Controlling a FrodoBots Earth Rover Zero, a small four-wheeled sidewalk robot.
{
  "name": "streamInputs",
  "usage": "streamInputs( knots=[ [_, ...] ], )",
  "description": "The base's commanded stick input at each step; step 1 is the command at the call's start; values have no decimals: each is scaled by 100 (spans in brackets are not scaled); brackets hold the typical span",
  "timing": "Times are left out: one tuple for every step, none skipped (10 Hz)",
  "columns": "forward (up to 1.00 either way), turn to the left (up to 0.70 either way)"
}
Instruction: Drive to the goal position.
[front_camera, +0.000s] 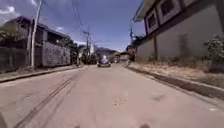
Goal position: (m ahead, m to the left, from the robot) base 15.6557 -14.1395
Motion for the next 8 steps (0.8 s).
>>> streamInputs(
  knots=[
    [100, 0],
    [100, 0],
    [100, 0],
    [100, 0],
    [100, 0],
    [100, 0],
    [100, 0],
    [100, 0]
  ],
)
